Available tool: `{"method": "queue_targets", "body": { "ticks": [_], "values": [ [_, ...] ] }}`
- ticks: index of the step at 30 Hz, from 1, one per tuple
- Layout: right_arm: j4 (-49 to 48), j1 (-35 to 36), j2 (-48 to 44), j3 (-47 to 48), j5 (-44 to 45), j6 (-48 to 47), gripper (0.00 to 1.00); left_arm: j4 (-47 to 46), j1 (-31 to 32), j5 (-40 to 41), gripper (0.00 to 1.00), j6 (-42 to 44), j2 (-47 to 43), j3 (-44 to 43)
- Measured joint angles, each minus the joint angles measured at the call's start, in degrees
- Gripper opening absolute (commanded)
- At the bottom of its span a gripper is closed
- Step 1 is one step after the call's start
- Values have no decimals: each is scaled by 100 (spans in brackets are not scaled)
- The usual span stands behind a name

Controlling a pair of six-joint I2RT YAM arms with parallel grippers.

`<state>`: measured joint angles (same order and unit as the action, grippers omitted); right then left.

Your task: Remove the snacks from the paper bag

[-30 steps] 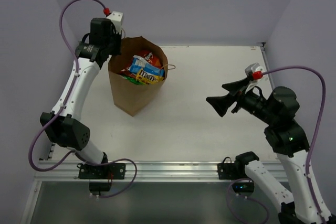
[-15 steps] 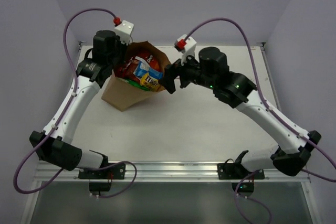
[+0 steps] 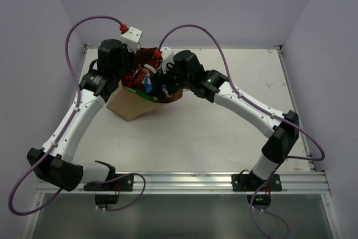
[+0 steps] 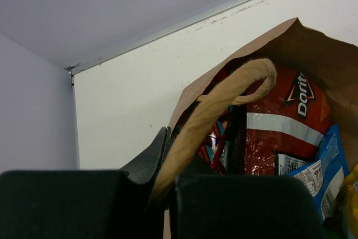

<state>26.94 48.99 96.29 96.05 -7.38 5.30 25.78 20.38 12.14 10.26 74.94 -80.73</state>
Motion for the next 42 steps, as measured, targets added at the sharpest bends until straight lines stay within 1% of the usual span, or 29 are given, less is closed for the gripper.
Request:
{"method": "queue_targets", "body": {
  "ticks": [7, 8, 10, 11, 12, 14, 15, 18, 19, 20, 26, 29, 31, 34, 37, 39, 42],
  "values": [
    [-85, 2, 166, -310, -435, 0, 85, -2, 0, 7, 0, -13, 0, 4],
    [-96, 2, 170, -358, -479, 0, 84, -7, 0, 7, 0, -13, -2, 11],
    [-118, 0, 173, -446, -568, -2, 76, -37, 2, 7, 0, -13, -17, 39],
    [-129, 0, 177, -479, -586, -7, 71, -52, 2, 4, 0, -13, -28, 55],
    [-138, -2, 186, -505, -592, -13, 57, -68, 2, 4, 0, -15, -37, 68],
    [-144, -15, 197, -555, -614, -33, 41, -85, 2, 4, 0, -15, -50, 85],
    [-138, -22, 201, -568, -619, -39, 27, -90, 2, 4, 0, -15, -50, 90],
    [-138, -26, 201, -575, -627, -61, 11, -101, 2, 4, 0, -15, -52, 103],
    [-142, -26, 199, -573, -627, -81, 3, -129, 2, 4, 0, -15, -66, 129],
    [-129, -26, 199, -553, -623, -116, 0, -160, 2, 2, 0, -13, -83, 164],
    [-20, -35, -2, -131, -313, -221, 0, -313, 2, -9, 0, -20, -186, 382],
    [-33, -129, -476, -92, -11, -264, 0, -369, 2, -24, 0, -20, -208, 428],
    [-79, -313, -907, -114, 199, -264, 0, -387, 2, -42, 0, -20, -225, 457],
    [-361, -883, -1685, -490, 380, -177, 0, -391, 2, -63, 0, -20, -243, 476],
    [-745, -1661, -2277, -1115, 612, -96, 0, -424, 2, -103, 0, -22, -275, 535],
    [-970, -2052, -2385, -1504, 800, -83, 0, -433, 2, -131, 0, -22, -293, 566],
    [-1228, -2518, -2031, -1891, 949, -39, 0, -459, 2, -168, 0, -35, -321, 610]
  ]
}}
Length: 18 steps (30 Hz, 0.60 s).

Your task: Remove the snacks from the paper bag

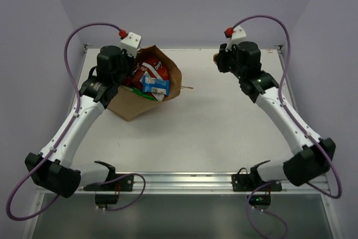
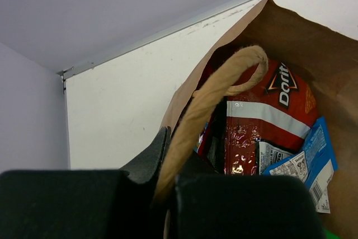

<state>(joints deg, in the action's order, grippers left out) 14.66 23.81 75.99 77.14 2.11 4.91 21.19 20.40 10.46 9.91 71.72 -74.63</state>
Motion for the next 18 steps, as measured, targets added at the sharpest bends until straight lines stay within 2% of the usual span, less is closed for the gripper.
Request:
{"method": "queue_targets", "body": {
  "ticks": [3, 6, 10, 11, 14, 18],
  "values": [
    [-262, -299, 968, -127, 157, 63, 0, -15, 0, -28, 0, -11, -31, 39],
    [-452, -466, 1996, -334, 323, 192, 13, -13, 0, -46, 0, -22, -50, 42],
    [-407, -483, 2940, -404, 310, 485, 47, -7, 0, -107, 0, -28, -87, 50],
    [-374, -466, 3018, -402, 286, 527, 62, 0, 0, -120, 0, -28, -92, 50],
    [-249, -420, 2951, -402, 105, 632, 76, 17, 0, -153, 0, -28, -101, 52],
    [-120, -337, 2258, -402, -372, 664, 85, 0, 0, -219, 0, -24, -153, 142]
  ]
}}
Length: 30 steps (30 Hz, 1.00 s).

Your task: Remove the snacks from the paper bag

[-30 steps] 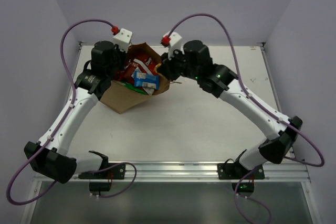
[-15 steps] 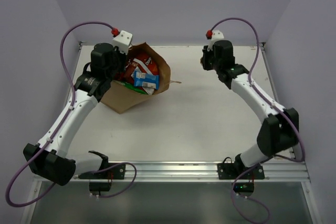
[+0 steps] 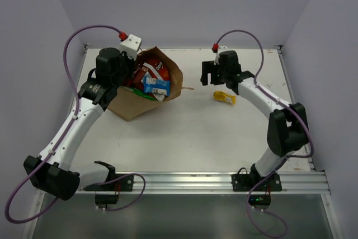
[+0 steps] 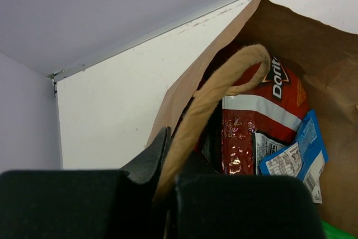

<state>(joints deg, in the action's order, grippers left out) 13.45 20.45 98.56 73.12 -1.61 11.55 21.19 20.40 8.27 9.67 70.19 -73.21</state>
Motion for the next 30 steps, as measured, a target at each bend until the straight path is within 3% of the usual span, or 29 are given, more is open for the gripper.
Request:
{"method": "queue_targets", "body": {
  "ticks": [5, 10, 17, 25, 29, 30],
  "values": [
    [98, 616, -1445, 299, -468, -232, 85, -68, 0, -87, 0, 22, -118, 190],
    [9, 1744, -1762, 1213, -975, -577, 86, -61, 0, -107, 0, 39, -157, 208],
    [-74, 2485, -822, 1910, -1316, -909, 89, -52, 0, -127, 0, 28, -162, 208],
    [-76, 2771, 481, 1882, -1309, -1207, 98, -13, 0, -181, 0, -61, -164, 192],
    [-278, 2769, 553, 1781, -1311, -1296, 88, 37, 0, -234, 0, -118, -166, 151],
    [-350, 2765, 553, 1770, -1311, -1316, 77, 46, 0, -238, 0, -120, -166, 151]
  ]
}}
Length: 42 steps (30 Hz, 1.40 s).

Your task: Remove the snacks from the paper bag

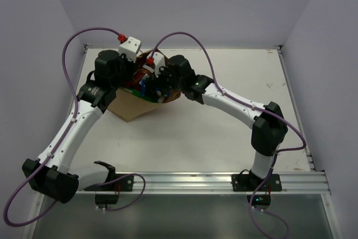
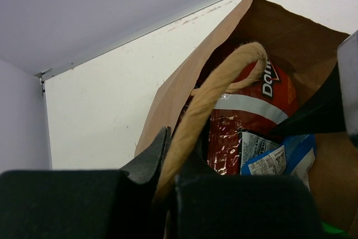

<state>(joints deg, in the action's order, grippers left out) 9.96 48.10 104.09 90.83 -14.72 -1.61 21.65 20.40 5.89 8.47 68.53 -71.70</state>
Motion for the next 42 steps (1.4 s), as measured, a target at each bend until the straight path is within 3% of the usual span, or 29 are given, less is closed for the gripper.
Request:
{"method": "queue_targets", "body": {
  "ticks": [2, 3, 5, 11, 13, 20, 26, 31, 34, 40, 41, 42],
  "values": [
    [-109, 0, 0, -31, 9, -55, 63, 24, 0, -2, 0, -17, 0, 0],
    [-170, 0, 0, -52, 17, -74, 50, 28, 0, -11, 0, -33, 0, 0],
    [-240, 0, 0, -98, 24, -111, 37, 31, 0, -13, 0, -35, 0, 0],
    [-306, 0, -116, -304, 61, -149, 7, 35, 0, -9, 0, -35, -11, 0],
    [-262, 0, -234, -321, 92, -179, 1, 35, 0, -9, 0, -35, -11, 0],
    [-127, 0, -1209, -321, 354, -262, 0, 37, 0, 7, 0, -33, -11, 0],
    [-188, -201, -2273, -442, 1445, -439, 0, 48, 0, 37, 0, -31, -42, 0],
    [-317, -1775, -2817, -1244, 2267, -85, 0, 76, 0, 37, 0, -31, -107, 2],
    [-262, -2870, -2562, -1790, 2468, 289, 0, 85, 0, 37, 0, -28, -120, 2],
    [214, -4048, -1154, -2002, 2264, 1029, 0, 114, 0, 31, 0, -26, -129, 2],
    [306, -4155, -918, -1998, 2229, 1128, 3, 114, 0, 31, 0, -22, -131, 4],
    [422, -4245, -691, -1958, 2168, 1222, 16, 114, 0, 28, 0, -9, -133, 4]
  ]
}}
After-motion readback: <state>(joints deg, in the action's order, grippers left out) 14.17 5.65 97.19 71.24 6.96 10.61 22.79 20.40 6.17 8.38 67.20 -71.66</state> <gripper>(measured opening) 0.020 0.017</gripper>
